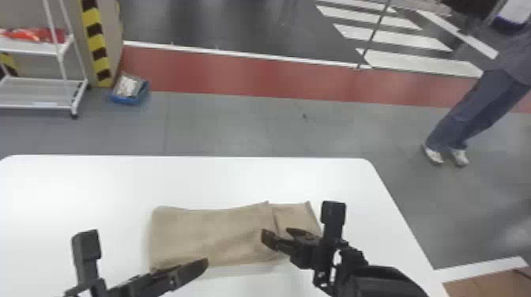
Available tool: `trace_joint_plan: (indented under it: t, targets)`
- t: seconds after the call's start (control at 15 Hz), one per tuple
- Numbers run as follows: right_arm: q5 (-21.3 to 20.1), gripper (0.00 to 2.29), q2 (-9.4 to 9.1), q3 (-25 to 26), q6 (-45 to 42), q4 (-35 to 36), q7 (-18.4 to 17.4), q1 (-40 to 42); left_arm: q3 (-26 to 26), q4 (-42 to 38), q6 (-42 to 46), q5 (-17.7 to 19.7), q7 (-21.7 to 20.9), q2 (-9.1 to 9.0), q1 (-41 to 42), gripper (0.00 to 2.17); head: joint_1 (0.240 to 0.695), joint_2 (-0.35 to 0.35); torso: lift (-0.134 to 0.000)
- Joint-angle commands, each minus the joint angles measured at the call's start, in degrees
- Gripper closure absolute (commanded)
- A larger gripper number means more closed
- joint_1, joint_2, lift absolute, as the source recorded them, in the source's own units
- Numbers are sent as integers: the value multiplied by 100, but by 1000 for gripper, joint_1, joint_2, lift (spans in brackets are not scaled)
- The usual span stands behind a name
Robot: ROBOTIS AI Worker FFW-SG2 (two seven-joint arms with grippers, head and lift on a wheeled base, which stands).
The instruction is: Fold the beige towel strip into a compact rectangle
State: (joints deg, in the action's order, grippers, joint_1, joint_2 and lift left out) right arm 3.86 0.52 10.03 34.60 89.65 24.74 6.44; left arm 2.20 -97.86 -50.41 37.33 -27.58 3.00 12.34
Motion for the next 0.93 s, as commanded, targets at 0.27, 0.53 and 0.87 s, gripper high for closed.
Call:
trace_joint_plan:
  t: [0.27,0.53,0.87]
  targets:
    - [-35,407,-9,-141,228,-202,-127,-249,-1,-5,0,3,-54,-2,32,36,695,-253,0]
    - [-96,532,0,-124,193,-509,-127,-407,-9,-5,0,3,-54,-2,49,36,695,-249,0]
    - [-44,1291,9,-97,211,-518,-39,-425,-9,-32,0,-6,-45,-2,49,36,695,-249,0]
